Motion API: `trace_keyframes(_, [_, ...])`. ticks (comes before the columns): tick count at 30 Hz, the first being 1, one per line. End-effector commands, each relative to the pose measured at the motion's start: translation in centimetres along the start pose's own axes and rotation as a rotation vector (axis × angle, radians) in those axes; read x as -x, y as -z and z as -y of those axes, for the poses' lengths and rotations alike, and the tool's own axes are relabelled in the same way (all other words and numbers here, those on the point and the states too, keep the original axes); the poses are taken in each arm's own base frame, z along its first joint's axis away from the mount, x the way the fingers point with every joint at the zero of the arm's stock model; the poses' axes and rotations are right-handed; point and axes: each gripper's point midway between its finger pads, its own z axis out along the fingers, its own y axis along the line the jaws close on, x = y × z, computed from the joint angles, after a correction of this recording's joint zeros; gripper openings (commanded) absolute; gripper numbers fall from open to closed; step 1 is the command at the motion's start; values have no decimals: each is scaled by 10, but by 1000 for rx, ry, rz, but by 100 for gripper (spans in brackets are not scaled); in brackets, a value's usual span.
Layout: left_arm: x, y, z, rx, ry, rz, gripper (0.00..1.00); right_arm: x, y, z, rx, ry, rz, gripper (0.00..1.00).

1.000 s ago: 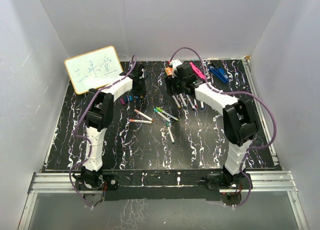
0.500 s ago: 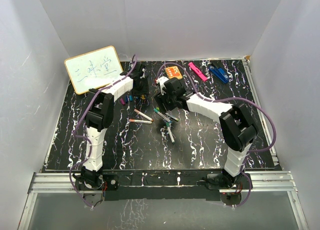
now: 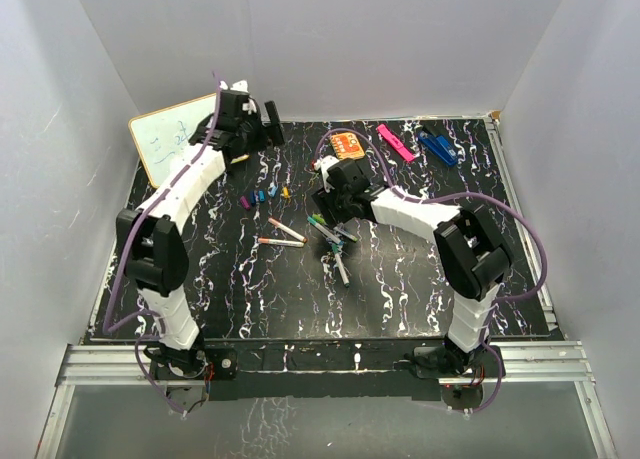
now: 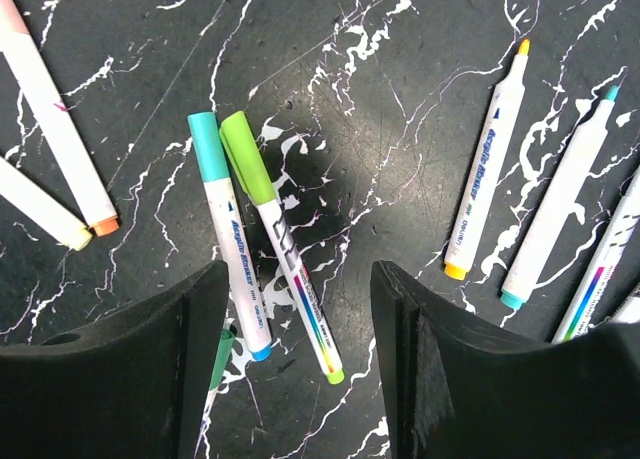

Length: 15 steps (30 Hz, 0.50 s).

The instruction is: Open the pen caps

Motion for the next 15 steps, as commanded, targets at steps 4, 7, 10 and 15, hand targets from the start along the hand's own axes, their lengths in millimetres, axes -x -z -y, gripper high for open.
trace_keyframes(4, [30,39,9,-66,44,107,99,-7,-10,4,-25,8,-17,53])
trace_keyframes(7, [36,50,6,-84,69,149,98,-10,-12,4,-27,8,-27,49])
trace_keyframes(10, [39,59,2,-98,98,175,98,-15,-14,5,-30,9,-41,46])
trace_keyframes(15, [46,69,-2,-109,124,209,98,-23,-20,4,-28,10,-66,43])
